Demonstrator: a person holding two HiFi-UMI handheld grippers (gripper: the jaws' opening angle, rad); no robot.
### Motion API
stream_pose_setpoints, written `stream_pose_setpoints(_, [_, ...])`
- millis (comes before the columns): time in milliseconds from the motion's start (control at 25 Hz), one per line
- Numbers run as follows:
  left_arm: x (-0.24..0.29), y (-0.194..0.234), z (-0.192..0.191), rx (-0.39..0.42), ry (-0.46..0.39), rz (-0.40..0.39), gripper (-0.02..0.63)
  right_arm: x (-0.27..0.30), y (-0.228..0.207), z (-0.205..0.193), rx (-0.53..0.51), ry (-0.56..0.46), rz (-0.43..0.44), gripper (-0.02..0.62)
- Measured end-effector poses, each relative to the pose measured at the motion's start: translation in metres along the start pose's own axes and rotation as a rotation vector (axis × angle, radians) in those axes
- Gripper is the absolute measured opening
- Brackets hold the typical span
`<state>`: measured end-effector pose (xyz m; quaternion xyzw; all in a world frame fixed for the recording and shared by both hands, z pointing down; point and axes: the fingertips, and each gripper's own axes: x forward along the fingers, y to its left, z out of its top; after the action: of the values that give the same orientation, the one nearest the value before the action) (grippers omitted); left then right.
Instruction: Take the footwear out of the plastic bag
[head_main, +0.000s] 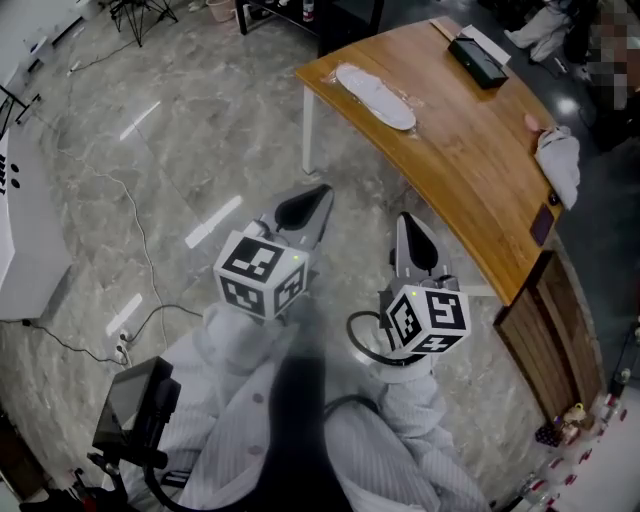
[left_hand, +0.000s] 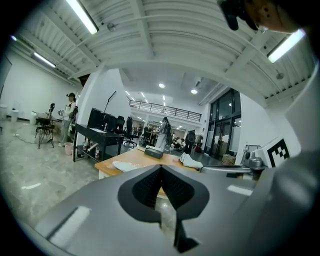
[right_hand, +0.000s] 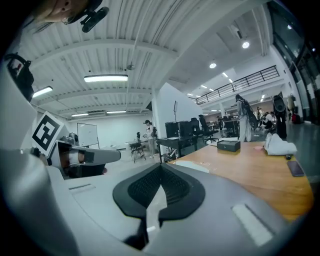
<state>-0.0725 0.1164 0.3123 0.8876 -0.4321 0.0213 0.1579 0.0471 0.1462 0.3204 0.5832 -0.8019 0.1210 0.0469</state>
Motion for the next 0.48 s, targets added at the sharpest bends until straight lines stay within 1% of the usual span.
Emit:
stream_pose_setpoints(200, [0.059,0.049,0.015,0.004,0.034,-0.024,0.002,0.069,-0.028,0.014,0.04,0.01,-0.055,0.014])
stream_pose_setpoints(360, [0.101,0.085,0.022,-0.009,0.054,-0.038,0.002,0.118,-0.053,0.016,0.065,0.031,-0.094,0.014])
stream_pose_setpoints(480, [0.139,0.115,0.026,-0.021,0.066,-0.041,0.002,0.16,-0.07,0.014,0.074,0.049,-0.108,0.014])
